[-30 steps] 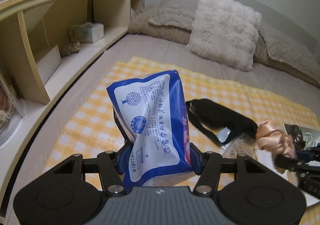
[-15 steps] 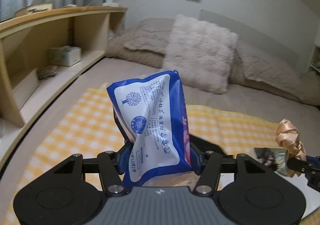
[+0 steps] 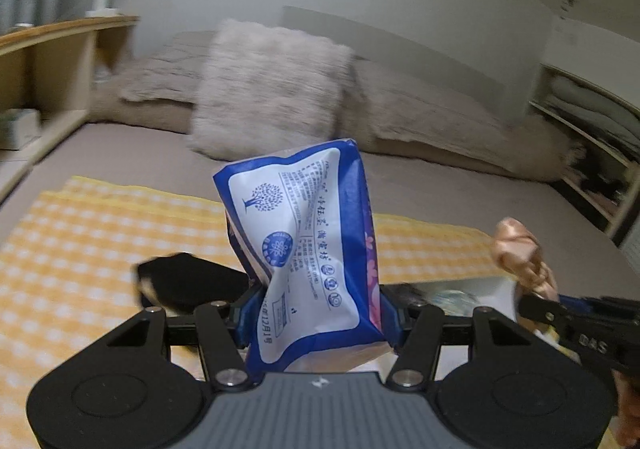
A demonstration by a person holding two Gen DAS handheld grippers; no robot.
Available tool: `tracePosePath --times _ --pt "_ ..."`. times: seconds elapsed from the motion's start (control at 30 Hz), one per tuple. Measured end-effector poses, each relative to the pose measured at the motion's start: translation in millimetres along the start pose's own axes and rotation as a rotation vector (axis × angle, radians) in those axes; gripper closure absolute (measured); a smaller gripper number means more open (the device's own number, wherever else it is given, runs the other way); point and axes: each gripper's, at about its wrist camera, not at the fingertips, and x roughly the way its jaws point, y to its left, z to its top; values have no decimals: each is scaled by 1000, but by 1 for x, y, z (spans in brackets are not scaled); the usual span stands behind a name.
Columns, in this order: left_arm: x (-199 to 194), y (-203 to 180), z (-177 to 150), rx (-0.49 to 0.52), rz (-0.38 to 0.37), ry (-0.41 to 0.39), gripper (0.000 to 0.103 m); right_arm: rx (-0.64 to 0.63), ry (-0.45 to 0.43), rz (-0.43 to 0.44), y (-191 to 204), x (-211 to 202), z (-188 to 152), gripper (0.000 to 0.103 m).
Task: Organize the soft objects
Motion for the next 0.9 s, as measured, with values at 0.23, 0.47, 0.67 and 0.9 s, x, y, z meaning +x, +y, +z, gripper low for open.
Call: tracePosePath --times 0.23,0.47,0.67,0.9 --pt "35 -55 -15 29 -138 109 44 87 38 -69 -40 5 -5 80" --pt "70 -101 -40 48 -235 245 44 154 73 -125 -74 7 -12 80" --pt "103 -120 -62 -22 -294 392 44 187 119 -151 -95 12 -20 79" --pt "128 -133 -75 -38 -250 431 44 201 185 -159 -108 24 -30 79"
